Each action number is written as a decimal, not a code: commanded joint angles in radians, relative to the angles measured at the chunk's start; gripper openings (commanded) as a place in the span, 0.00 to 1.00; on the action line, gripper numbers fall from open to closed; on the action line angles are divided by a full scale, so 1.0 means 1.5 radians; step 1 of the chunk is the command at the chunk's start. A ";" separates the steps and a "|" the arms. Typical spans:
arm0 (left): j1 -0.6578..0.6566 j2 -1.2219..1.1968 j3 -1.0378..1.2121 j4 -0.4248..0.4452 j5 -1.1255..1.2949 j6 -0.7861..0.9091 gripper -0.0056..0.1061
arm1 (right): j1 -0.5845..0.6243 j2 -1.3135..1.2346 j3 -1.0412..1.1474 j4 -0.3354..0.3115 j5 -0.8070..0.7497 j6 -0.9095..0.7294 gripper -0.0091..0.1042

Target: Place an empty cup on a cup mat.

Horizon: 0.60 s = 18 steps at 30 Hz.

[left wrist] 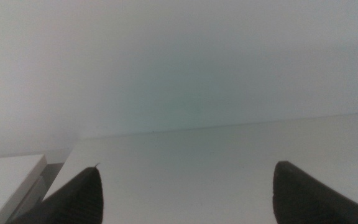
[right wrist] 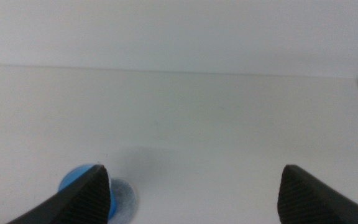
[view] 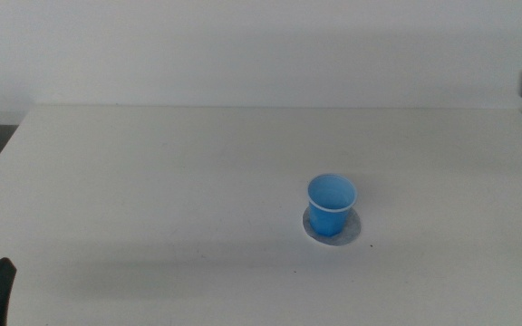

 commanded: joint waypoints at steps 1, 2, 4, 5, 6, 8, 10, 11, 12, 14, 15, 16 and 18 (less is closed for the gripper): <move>-0.002 -0.002 0.000 -0.005 -0.004 -0.002 0.89 | -0.006 -0.083 0.068 -0.017 -0.050 0.003 0.89; -0.002 -0.002 0.000 -0.005 -0.004 -0.002 0.89 | -0.006 -0.108 0.084 -0.017 -0.051 0.003 0.89; -0.002 -0.002 0.000 -0.005 -0.004 -0.002 0.89 | -0.006 -0.161 0.109 -0.031 -0.047 0.002 0.89; -0.002 -0.002 0.000 -0.005 -0.004 -0.002 0.89 | -0.006 -0.182 0.119 -0.035 -0.045 0.002 0.89; -0.002 -0.002 0.000 -0.005 -0.004 -0.002 0.89 | -0.007 -0.207 0.129 -0.037 -0.045 0.002 0.89; -0.002 -0.002 0.000 -0.005 -0.004 -0.002 0.89 | -0.007 -0.258 0.149 -0.058 -0.038 0.002 0.89; -0.002 -0.002 0.000 -0.005 -0.004 -0.002 0.89 | -0.007 -0.305 0.181 -0.090 -0.034 0.009 0.89; -0.002 -0.002 0.000 -0.005 -0.004 -0.002 0.89 | -0.007 -0.320 0.195 -0.105 -0.034 0.023 0.89; -0.002 -0.002 0.000 -0.005 -0.004 -0.002 0.89 | -0.007 -0.334 0.208 -0.116 -0.032 0.042 0.89; -0.002 -0.002 0.000 -0.005 -0.004 -0.002 0.89 | -0.007 -0.360 0.235 -0.141 -0.031 0.076 0.89; -0.002 -0.002 0.000 -0.005 -0.004 -0.002 0.89 | -0.007 -0.370 0.249 -0.144 -0.032 0.080 0.89; -0.002 -0.002 0.000 -0.005 -0.004 -0.002 0.89 | -0.007 -0.378 0.263 -0.139 -0.032 0.076 0.89; -0.002 -0.002 0.000 -0.005 -0.004 -0.002 0.89 | -0.007 -0.382 0.283 -0.094 -0.034 0.028 0.89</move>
